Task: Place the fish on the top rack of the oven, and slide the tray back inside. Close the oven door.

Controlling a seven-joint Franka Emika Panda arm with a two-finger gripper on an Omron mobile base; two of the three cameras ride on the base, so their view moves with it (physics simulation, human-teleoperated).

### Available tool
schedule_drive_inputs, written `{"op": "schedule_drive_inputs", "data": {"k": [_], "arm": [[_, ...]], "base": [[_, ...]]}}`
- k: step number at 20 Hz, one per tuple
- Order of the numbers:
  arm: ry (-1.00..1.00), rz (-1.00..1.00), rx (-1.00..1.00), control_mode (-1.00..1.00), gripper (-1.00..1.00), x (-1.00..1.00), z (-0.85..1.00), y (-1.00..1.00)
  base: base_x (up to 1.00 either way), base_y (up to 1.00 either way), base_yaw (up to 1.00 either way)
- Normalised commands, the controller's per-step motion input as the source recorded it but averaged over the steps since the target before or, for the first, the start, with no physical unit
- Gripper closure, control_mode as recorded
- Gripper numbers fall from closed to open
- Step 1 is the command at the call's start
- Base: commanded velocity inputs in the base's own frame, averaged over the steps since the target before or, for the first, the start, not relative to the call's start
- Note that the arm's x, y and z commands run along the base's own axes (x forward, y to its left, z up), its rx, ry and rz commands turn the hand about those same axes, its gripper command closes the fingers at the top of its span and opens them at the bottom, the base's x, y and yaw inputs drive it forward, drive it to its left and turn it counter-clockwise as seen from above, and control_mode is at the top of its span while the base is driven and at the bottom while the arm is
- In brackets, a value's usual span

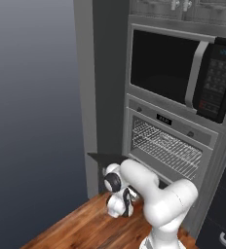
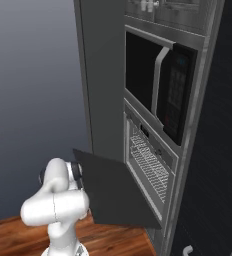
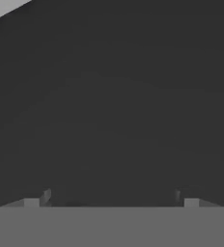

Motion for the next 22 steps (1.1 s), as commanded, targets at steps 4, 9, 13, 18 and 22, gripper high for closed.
{"op": "schedule_drive_inputs", "data": {"k": [4,9,13,18,22], "arm": [[-0.43,-0.07,-0.15,-1.0,-1.0,-0.02,1.0,-0.88],[-0.43,-0.07,-0.14,-1.0,-1.0,0.0,1.0,-0.85],[-0.42,-0.03,-0.1,-1.0,-1.0,0.0,1.0,-0.88],[-0.36,-0.01,-0.08,-1.0,-1.0,0.0,1.0,-0.97],[-0.23,0.0,-0.02,-1.0,-1.0,0.0,1.0,-1.0]], "base": [[0.0,0.0,0.0],[0.0,0.0,0.0],[0.0,0.0,0.0],[0.0,0.0,0.0],[0.0,0.0,0.0]]}}
